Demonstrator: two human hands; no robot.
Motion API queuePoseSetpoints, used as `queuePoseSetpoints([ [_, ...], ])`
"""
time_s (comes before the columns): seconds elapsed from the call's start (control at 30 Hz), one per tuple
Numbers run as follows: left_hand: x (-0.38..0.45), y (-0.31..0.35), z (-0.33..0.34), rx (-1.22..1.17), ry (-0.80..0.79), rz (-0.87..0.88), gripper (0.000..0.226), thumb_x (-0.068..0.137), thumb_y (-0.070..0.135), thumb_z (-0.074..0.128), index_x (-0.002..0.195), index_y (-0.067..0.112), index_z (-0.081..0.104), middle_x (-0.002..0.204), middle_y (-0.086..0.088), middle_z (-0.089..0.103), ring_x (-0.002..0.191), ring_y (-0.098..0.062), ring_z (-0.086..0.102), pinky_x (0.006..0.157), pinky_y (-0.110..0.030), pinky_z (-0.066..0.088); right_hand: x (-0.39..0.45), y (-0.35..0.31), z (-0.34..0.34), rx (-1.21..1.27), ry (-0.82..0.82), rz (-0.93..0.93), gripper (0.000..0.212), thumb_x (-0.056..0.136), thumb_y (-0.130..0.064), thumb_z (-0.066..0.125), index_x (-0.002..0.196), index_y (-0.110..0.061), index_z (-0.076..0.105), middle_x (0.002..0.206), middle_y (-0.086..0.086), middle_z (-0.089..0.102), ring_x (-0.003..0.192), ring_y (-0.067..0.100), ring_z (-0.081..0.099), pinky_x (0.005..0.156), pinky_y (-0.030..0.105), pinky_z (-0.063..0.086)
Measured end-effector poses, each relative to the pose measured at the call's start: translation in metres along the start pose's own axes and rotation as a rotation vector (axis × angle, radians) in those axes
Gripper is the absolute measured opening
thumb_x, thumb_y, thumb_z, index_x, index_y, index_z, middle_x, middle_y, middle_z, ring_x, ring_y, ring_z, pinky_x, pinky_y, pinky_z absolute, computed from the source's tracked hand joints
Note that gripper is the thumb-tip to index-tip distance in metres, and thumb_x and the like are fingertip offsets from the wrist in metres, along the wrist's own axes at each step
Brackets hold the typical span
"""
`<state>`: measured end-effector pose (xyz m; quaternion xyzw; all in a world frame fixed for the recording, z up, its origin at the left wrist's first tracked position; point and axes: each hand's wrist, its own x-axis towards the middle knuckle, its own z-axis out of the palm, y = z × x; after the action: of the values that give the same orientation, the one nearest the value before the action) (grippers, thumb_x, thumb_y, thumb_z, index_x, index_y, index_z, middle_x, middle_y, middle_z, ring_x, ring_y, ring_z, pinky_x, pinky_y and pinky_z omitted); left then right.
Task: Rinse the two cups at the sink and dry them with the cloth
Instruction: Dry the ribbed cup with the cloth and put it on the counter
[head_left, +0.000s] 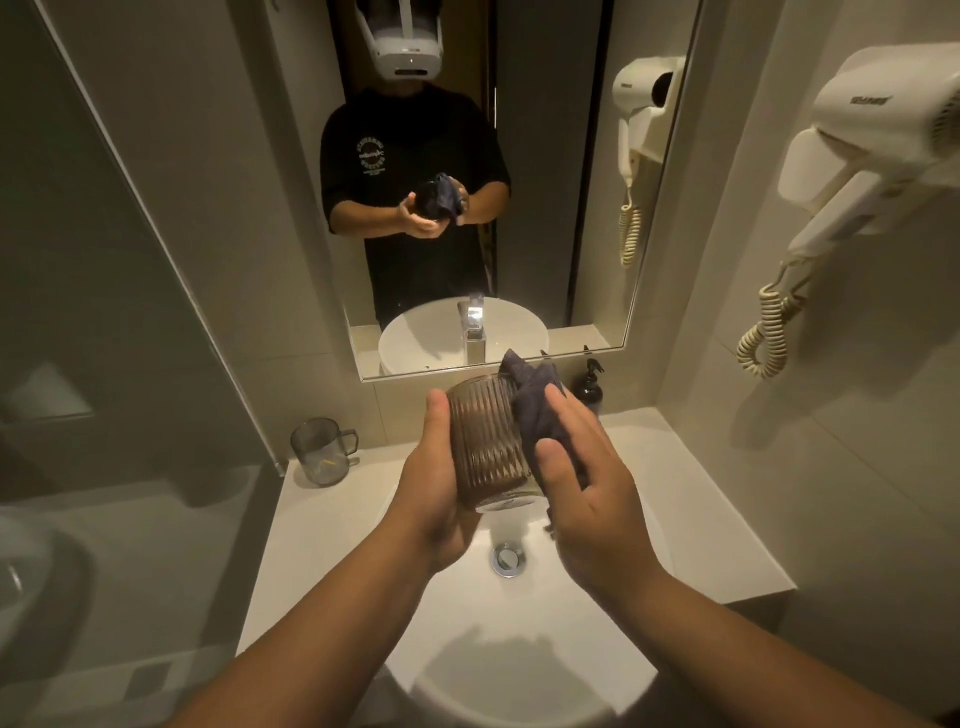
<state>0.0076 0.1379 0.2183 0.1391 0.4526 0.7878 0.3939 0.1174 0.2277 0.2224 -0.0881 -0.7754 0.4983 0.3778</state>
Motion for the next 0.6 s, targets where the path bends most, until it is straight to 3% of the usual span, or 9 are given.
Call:
queuePoseSetpoints([
  [0.07, 0.001, 0.002, -0.001, 0.116, 0.027, 0.006, 0.067, 0.094, 0.069, 0.026, 0.124, 0.025, 0.066, 0.116, -0.009, 0.075, 0.108, -0.024, 0.071, 0.079, -0.036, 0.06, 0.0, 0.002, -0.003, -0.168, 0.002, -0.199, 0.044, 0.095, -0.033, 0.046, 0.139, -0.028, 0.046, 0.15, -0.009, 0.037, 0.139, 0.005, 0.035, 0.109, 0.017, 0.034],
  [0.13, -0.001, 0.002, -0.001, 0.159, -0.019, -0.015, 0.065, 0.093, 0.073, 0.024, 0.118, 0.034, 0.071, 0.118, -0.005, 0.074, 0.11, -0.02, 0.071, 0.081, -0.033, 0.06, 0.0, 0.006, -0.003, -0.321, -0.013, -0.405, 0.044, 0.098, -0.031, 0.046, 0.138, -0.012, 0.049, 0.15, 0.005, 0.036, 0.142, 0.023, 0.035, 0.112, 0.034, 0.037],
  [0.2, -0.002, 0.0, 0.001, 0.149, -0.039, -0.019, 0.065, 0.09, 0.077, 0.026, 0.118, 0.038, 0.071, 0.121, -0.002, 0.073, 0.114, -0.02, 0.069, 0.087, -0.037, 0.058, -0.001, 0.008, -0.001, -0.384, -0.044, -0.495, 0.044, 0.099, -0.031, 0.045, 0.138, -0.01, 0.047, 0.151, 0.01, 0.034, 0.143, 0.029, 0.031, 0.111, 0.045, 0.038],
  [0.27, -0.002, -0.003, 0.003, 0.094, -0.033, 0.0, 0.066, 0.087, 0.078, 0.033, 0.12, 0.034, 0.07, 0.123, -0.005, 0.072, 0.115, -0.024, 0.068, 0.088, -0.039, 0.057, -0.004, 0.009, 0.001, -0.309, -0.053, -0.451, 0.044, 0.1, -0.032, 0.045, 0.141, -0.016, 0.043, 0.154, 0.005, 0.031, 0.144, 0.024, 0.029, 0.112, 0.042, 0.038],
  [0.37, -0.001, -0.005, 0.003, -0.045, -0.003, 0.008, 0.077, 0.079, 0.077, 0.045, 0.125, 0.02, 0.067, 0.124, -0.016, 0.07, 0.113, -0.033, 0.068, 0.085, -0.043, 0.059, -0.001, 0.007, 0.002, 0.015, -0.021, -0.142, 0.047, 0.096, -0.033, 0.046, 0.143, -0.031, 0.041, 0.153, -0.012, 0.037, 0.14, 0.005, 0.033, 0.109, 0.023, 0.037],
  [0.47, 0.004, -0.001, 0.001, -0.082, 0.018, -0.002, 0.084, 0.082, 0.078, 0.037, 0.13, 0.015, 0.063, 0.129, -0.019, 0.067, 0.117, -0.035, 0.066, 0.095, -0.048, 0.055, 0.01, 0.009, 0.002, 0.35, -0.034, 0.194, 0.042, 0.095, -0.042, 0.043, 0.137, -0.046, 0.046, 0.134, -0.017, 0.056, 0.127, 0.007, 0.05, 0.099, 0.03, 0.05],
  [0.53, 0.009, 0.0, -0.001, 0.002, 0.093, 0.018, 0.077, 0.09, 0.073, 0.028, 0.131, 0.017, 0.061, 0.127, -0.015, 0.069, 0.116, -0.031, 0.067, 0.1, -0.049, 0.051, 0.013, 0.009, 0.0, 0.246, -0.003, 0.189, 0.044, 0.093, -0.043, 0.043, 0.137, -0.047, 0.044, 0.136, -0.015, 0.056, 0.126, 0.006, 0.051, 0.1, 0.032, 0.05],
  [0.6, 0.013, 0.002, -0.001, 0.149, 0.163, 0.038, 0.065, 0.099, 0.064, 0.025, 0.128, 0.019, 0.062, 0.12, -0.012, 0.073, 0.11, -0.026, 0.07, 0.099, -0.049, 0.053, 0.012, 0.008, 0.0, 0.034, 0.014, 0.049, 0.049, 0.094, -0.039, 0.043, 0.143, -0.04, 0.038, 0.148, -0.011, 0.044, 0.134, -0.003, 0.038, 0.108, 0.02, 0.039],
])
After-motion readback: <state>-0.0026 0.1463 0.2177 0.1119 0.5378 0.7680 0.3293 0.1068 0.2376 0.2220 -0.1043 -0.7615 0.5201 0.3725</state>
